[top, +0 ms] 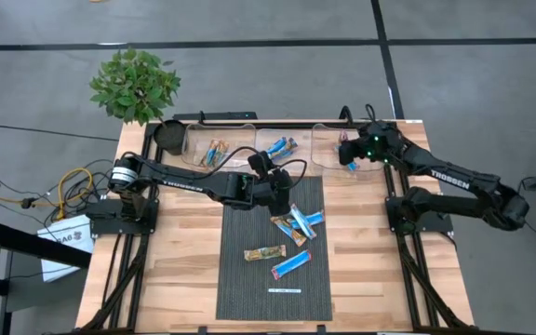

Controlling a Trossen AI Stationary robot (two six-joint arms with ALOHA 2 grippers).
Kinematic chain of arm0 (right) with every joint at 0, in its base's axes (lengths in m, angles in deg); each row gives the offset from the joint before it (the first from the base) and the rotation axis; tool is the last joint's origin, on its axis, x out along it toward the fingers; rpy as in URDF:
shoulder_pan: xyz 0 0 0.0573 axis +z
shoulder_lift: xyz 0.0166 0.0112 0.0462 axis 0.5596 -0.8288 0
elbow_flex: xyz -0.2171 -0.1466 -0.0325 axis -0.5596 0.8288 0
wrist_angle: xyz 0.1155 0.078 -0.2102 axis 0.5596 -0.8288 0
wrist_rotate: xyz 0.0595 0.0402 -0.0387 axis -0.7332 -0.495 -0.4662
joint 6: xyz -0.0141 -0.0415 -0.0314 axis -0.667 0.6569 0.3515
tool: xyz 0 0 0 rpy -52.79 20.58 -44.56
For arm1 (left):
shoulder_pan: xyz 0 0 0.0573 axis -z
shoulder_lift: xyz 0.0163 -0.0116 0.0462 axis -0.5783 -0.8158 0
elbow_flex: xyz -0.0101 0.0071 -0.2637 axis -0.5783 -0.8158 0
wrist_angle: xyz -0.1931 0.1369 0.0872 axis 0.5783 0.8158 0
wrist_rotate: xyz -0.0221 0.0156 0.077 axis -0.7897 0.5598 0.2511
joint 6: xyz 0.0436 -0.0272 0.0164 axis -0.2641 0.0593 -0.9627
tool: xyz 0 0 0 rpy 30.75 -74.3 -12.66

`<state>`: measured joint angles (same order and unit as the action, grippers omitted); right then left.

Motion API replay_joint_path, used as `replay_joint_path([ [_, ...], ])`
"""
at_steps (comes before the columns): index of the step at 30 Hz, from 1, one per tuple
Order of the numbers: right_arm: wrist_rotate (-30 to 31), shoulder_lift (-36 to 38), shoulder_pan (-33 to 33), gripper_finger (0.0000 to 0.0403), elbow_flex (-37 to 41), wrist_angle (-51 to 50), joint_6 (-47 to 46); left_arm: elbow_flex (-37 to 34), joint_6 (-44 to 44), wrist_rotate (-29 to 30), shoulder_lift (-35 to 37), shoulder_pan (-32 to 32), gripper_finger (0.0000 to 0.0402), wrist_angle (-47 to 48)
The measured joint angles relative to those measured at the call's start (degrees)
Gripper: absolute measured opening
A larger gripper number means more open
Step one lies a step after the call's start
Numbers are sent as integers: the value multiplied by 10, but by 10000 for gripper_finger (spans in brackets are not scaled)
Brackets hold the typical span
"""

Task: Pick and place Granola Bars by type
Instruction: Put the red granola bar into the right transparent bin

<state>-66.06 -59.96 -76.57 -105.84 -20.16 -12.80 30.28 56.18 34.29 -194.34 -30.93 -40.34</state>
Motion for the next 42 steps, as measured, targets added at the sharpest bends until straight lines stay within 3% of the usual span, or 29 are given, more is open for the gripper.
replay_joint_path([
  [6,-2,-31,0,22,0,-13,20,0,2,-28,0,0,286,2],
  [22,-5,-65,0,27,0,-13,26,0,2,-29,0,0,286,0],
  [42,-5,-65,0,87,0,-13,26,0,3,-41,0,0,286,-1],
])
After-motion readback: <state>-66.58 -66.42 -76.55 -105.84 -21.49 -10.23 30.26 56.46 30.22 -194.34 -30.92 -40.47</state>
